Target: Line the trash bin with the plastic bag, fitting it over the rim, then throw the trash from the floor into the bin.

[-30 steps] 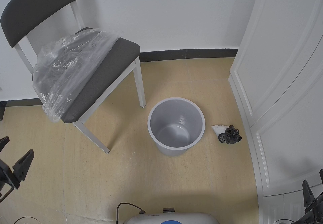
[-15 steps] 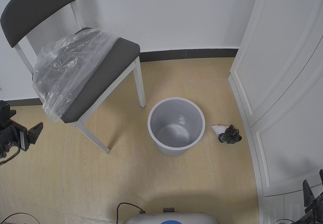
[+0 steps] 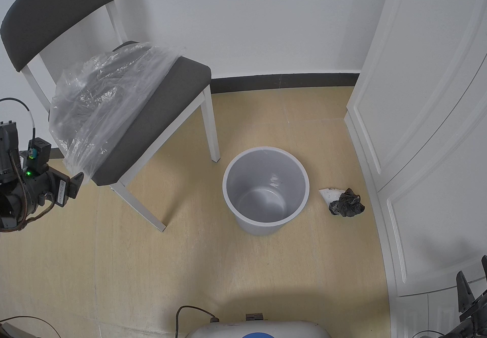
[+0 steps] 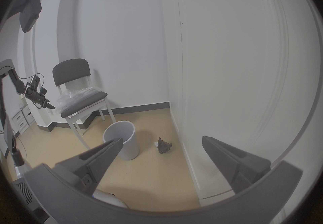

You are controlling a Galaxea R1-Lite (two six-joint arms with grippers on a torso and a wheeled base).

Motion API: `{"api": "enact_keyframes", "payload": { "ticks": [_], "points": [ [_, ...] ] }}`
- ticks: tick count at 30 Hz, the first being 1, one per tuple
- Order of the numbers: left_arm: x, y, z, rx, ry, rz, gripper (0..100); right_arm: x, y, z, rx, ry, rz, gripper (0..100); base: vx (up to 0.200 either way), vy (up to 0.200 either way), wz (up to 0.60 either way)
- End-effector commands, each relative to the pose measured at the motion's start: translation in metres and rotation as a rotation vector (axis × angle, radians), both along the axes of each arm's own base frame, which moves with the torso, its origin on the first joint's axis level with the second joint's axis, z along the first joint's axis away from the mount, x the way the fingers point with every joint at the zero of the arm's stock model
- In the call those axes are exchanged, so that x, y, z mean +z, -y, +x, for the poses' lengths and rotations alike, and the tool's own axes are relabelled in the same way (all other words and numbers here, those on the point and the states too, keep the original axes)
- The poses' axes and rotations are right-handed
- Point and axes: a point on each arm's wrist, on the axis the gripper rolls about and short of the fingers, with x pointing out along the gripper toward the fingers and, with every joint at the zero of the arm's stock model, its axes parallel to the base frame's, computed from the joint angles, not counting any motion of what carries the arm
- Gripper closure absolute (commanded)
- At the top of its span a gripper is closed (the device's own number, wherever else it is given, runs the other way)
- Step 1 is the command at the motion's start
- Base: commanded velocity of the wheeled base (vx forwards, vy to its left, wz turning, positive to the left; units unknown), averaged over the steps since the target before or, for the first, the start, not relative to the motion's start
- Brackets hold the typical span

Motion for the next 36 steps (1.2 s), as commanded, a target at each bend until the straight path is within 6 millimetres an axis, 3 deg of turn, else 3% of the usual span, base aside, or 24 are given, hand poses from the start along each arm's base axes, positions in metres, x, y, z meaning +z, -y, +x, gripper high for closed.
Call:
{"api": "enact_keyframes", "payload": {
  "ticks": [1,5,14,23,36],
  "points": [
    [-0.015,0.001,0.021,0.009,-0.048,0.043,0,-0.005,0.000,0.000,0.000,0.001,0.000,0,0.000,0.000,0.00],
    [-0.018,0.002,0.034,0.046,-0.012,0.080,0,-0.005,0.000,0.000,0.000,0.001,0.000,0,0.000,0.000,0.00],
    [-0.022,0.007,0.039,0.034,-0.017,0.104,0,-0.006,0.000,0.000,-0.002,-0.003,-0.006,0,0.000,0.000,0.00],
    [-0.018,0.011,0.053,0.128,-0.004,0.160,0,-0.005,0.000,0.000,-0.002,0.001,0.001,0,0.000,0.000,0.00],
    [-0.035,0.017,0.075,0.198,0.014,0.188,0,-0.005,0.000,0.000,-0.003,0.002,0.029,0,0.000,0.000,0.00]
  ]
}}
